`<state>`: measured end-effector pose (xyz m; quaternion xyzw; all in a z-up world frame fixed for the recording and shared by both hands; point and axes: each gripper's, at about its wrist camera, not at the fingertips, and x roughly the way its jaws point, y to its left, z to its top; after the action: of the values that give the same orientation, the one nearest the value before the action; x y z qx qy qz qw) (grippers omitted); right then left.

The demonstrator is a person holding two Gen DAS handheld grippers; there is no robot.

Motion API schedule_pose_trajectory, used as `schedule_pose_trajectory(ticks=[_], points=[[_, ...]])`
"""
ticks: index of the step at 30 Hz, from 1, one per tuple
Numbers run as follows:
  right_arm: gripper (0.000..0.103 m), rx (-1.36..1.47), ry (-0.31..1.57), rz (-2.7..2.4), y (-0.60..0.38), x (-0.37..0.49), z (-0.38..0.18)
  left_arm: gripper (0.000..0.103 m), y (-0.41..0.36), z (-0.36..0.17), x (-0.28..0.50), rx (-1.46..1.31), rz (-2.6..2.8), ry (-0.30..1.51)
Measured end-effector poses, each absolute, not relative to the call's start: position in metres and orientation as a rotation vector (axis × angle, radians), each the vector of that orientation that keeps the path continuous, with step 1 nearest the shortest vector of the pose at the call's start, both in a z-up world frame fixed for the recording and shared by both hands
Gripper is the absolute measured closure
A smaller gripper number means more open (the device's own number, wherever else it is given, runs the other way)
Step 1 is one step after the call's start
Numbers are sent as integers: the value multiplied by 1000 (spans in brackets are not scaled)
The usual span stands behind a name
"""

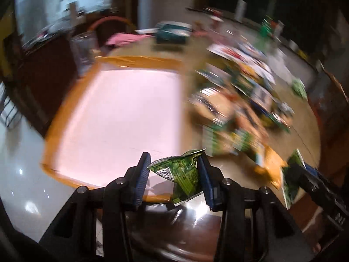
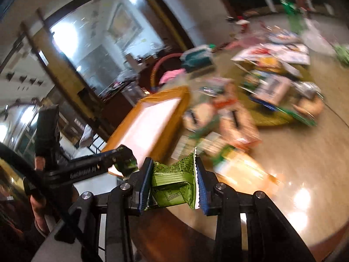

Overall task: Organize snacks
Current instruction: 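Carry both green packets over the white tray and release them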

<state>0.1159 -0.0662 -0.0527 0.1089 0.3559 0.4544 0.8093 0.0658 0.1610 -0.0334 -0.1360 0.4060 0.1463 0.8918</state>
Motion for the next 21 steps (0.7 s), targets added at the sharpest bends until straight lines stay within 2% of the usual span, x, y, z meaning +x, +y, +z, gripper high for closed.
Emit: schedule_pose_trajectory(ticks=[6, 10, 18, 19, 21], points=[[66, 91, 758, 1031, 37, 114, -36, 57, 245, -43, 64, -340, 318, 840], [66, -31, 819, 1007, 101, 119, -55, 57, 272, -60, 74, -353, 260, 866], [65, -161, 932, 932, 156, 121, -95, 56, 296, -90, 94, -377, 186, 1042], [63, -177, 932, 912, 158, 119, -96, 56, 297, -90, 95, -382, 193, 1053], [59, -197, 917, 877, 156, 118, -94, 47, 299, -87, 92, -399, 209, 1048]])
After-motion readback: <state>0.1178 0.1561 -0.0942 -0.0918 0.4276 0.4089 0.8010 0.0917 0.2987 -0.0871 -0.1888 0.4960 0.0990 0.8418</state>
